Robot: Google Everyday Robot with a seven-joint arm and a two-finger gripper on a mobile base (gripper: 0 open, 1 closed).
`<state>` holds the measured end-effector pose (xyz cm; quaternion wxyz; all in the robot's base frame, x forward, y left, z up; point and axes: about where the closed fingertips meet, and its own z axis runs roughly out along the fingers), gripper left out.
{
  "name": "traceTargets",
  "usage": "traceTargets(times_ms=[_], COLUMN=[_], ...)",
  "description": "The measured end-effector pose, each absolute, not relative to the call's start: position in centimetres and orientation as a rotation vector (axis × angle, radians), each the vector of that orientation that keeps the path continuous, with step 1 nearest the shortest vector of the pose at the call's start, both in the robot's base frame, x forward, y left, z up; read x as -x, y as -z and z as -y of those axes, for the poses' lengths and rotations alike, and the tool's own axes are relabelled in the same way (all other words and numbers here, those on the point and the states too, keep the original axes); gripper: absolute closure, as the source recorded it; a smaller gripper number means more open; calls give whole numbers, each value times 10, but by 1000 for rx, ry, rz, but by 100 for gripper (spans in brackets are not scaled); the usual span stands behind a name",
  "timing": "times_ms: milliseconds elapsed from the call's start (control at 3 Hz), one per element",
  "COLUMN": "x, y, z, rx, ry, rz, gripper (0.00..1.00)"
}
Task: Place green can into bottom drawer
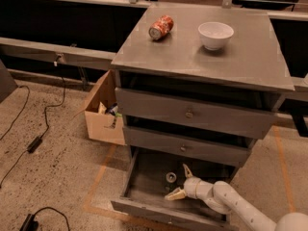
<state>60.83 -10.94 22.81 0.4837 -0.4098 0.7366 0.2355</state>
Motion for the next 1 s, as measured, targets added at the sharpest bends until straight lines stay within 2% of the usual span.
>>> traceTargets(times_ms=[333, 1000], x=[-589, -527], y=[-263, -368], z=[134, 190], rx=[971, 919], ry=[-576, -689], rz=[-1797, -1718], gripper=[18, 64])
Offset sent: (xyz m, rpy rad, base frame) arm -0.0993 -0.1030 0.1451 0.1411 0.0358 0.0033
